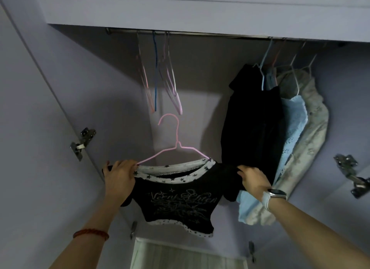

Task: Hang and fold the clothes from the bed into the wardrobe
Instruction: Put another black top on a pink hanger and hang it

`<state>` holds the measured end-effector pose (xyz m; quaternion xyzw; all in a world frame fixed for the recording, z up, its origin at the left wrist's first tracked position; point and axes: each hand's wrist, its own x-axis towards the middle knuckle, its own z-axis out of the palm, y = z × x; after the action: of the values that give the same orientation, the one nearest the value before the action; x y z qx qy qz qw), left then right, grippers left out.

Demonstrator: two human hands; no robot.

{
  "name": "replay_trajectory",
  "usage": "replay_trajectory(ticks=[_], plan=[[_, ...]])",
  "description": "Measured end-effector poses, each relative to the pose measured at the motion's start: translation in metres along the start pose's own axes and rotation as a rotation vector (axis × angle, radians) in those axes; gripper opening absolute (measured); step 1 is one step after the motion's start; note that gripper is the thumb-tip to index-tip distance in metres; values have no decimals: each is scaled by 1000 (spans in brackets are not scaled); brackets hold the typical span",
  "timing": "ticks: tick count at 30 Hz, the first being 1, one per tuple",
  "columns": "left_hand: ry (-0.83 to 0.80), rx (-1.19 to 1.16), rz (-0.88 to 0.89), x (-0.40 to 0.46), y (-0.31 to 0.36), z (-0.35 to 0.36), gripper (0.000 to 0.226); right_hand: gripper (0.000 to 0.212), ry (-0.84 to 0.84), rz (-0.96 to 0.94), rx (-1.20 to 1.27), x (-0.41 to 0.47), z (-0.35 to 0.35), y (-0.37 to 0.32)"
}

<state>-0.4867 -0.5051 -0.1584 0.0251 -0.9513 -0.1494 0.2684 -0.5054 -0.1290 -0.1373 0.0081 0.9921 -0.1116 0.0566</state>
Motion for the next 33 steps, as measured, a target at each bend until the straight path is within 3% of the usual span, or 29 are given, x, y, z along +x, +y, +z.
replay_trajectory(ticks=[3, 6, 9, 11, 15, 19, 22, 24, 28, 33], plan=[[-40, -31, -32, 10, -1, -2, 19, 16, 8, 174, 3, -15, -1, 24], [-70, -67, -57, 16, -5, -5, 16, 28, 96, 274, 50, -25, 2, 29], [-94, -77, -26, 16, 1, -2, 17, 50, 276, 36, 226, -25, 4, 13], [-99, -74, 12, 16, 8, 2, 17, 58, 304, -122, 171, -21, 2, 0], [-163, -107, -2, 27, 21, 1, 17, 38, 177, -213, -12, -17, -4, -11], [-277, -140, 61, 45, 44, -8, 18, 25, 267, -212, 48, -24, -13, 0], [-316, -134, 70, 61, 65, -13, 31, 25, 290, -80, 59, -34, -23, 4], [-257, -136, 87, 72, 81, -20, 37, 27, 308, 36, 32, -39, -31, 6], [109, -181, 246, 95, 120, -44, 39, 28, 399, 202, 75, -41, -59, -8], [309, -178, 326, 123, 172, -85, 46, 29, 507, 296, 245, -27, -102, -50]])
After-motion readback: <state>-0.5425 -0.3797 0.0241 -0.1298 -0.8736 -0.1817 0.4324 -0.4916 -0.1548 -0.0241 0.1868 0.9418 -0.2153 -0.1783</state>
